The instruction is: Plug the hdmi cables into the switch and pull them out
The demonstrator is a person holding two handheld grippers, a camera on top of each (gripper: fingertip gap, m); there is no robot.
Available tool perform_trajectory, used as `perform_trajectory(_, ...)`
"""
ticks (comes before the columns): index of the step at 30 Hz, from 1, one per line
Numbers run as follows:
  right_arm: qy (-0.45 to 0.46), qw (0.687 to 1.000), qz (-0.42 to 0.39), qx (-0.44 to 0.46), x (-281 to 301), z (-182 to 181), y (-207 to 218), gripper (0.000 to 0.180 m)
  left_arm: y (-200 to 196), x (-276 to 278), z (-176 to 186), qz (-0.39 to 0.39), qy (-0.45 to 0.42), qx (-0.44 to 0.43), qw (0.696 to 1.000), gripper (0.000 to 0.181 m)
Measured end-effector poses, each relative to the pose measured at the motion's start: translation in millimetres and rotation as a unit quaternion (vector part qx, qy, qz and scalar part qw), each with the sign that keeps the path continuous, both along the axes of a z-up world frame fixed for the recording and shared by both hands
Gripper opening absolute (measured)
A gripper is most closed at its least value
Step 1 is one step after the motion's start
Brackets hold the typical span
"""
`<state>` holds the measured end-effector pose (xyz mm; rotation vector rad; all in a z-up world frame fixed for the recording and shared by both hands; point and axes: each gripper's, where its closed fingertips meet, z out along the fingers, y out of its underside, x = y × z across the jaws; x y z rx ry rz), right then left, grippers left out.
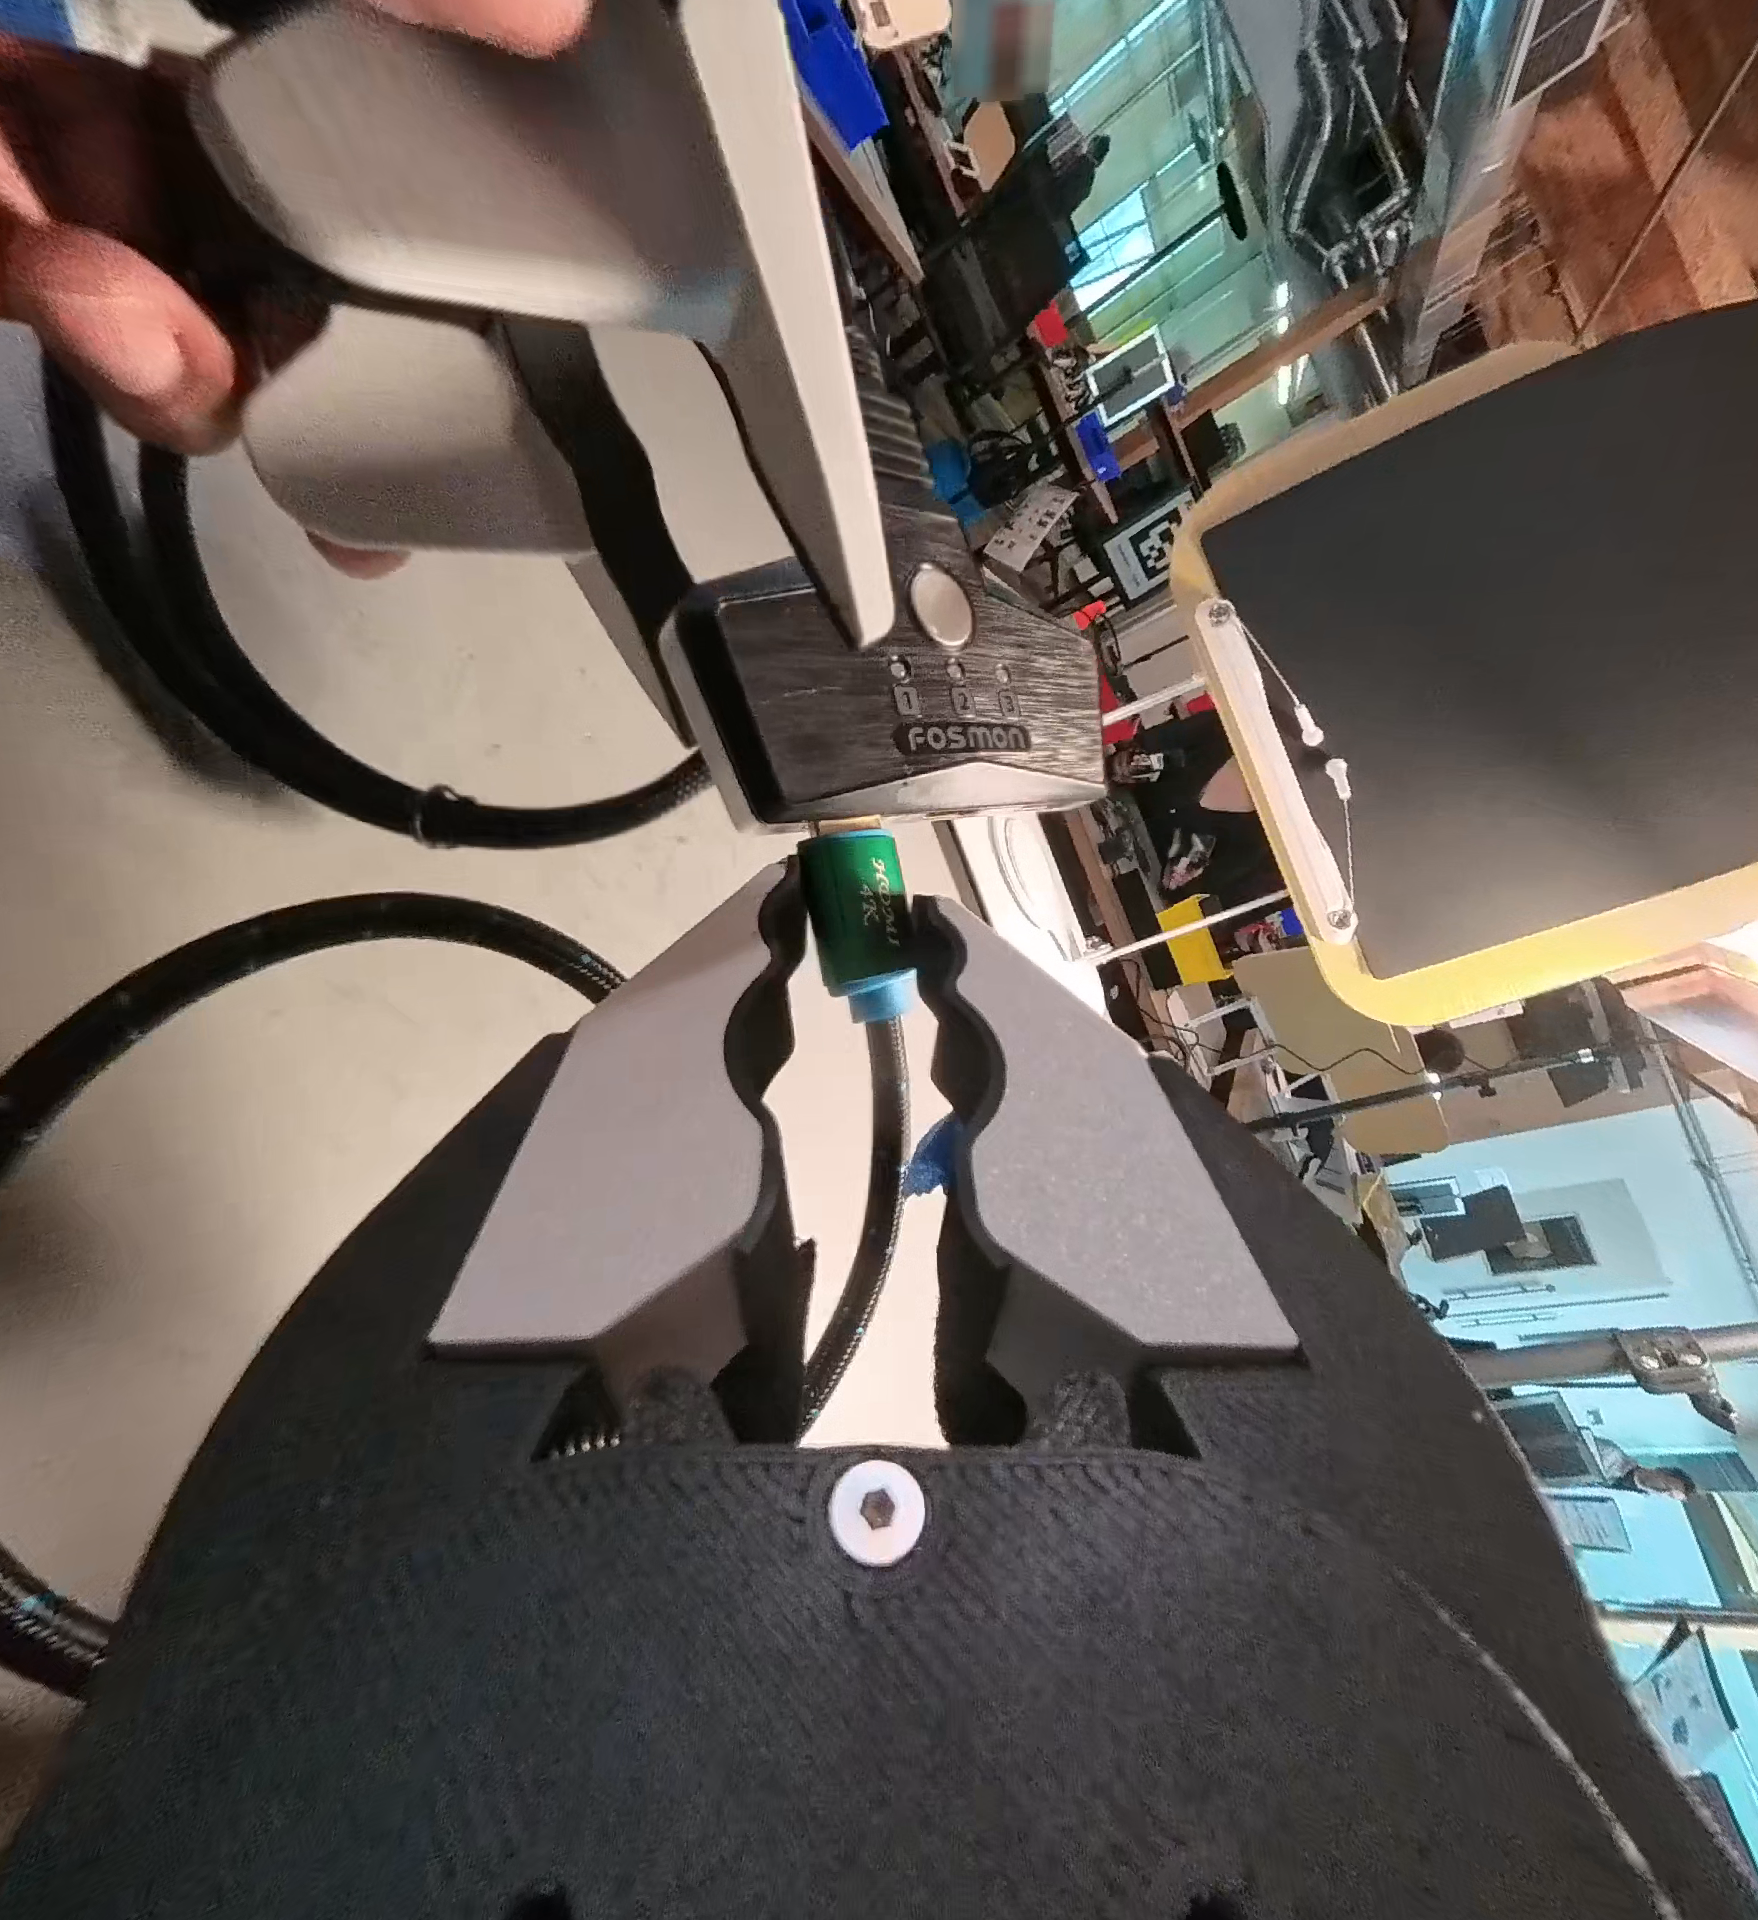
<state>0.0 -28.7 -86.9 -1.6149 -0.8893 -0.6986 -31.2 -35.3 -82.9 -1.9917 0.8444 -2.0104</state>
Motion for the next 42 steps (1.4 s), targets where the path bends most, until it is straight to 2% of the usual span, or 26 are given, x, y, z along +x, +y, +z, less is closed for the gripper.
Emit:
perform_trajectory(5, 0.013, 1.0, -0.01, 0.012, 5, 5, -1, 0.021, -3, -2, 5, -0.011, -0.012, 0.014, 1.0, 0.051)
perform_trajectory(8, 0.021, 1.0, -0.006, 0.016, 4, 8, -1, 0.021, -11, -2, 11, -0.032, -0.024, 0.036, 0.999, 0.04)
perform_trajectory(16, 0.013, 0.999, 0.037, 0.023, -27, 4, -7, 0.022, -10, 2, 11, -0.015, -0.036, 0.06, 0.997, 0.039)
perform_trajectory(17, 0.01, 0.999, 0.039, 0.028, -29, 5, -7, 0.022, -8, 2, 10, -0.009, -0.037, 0.067, 0.997, 0.035)
perform_trajectory(18, 0.007, 0.999, 0.041, 0.031, -31, 6, -8, 0.021, -7, 1, 7, -0.005, -0.033, 0.081, 0.996, 0.022)
perform_trajectory(29, -0.028, 0.996, 0.079, 0.011, -33, -2, -14, 0.022, -12, -3, -1, -0.021, -0.033, 0.158, 0.987, 0.025)
perform_trajectory(31, -0.04, 0.996, 0.078, 0.016, -33, -3, -14, 0.021, -12, -1, 0, -0.013, -0.035, 0.156, 0.987, 0.02)
perform_trajectory(33, -0.042, 0.996, 0.079, 0.027, -34, 0, -15, 0.021, -12, -1, 1, -0.008, -0.046, 0.159, 0.986, 0.023)
perform_trajectory(39, -0.042, 0.994, 0.082, 0.057, -41, 10, -18, 0.02, -9, -2, 16, -0.002, -0.119, 0.077, 0.99, 0.02)
perform_trajectory(42, -0.049, 0.993, 0.091, 0.051, -44, 6, -19, 0.02, -5, -3, 15, 0.009, -0.128, 0.067, 0.99, 0.02)
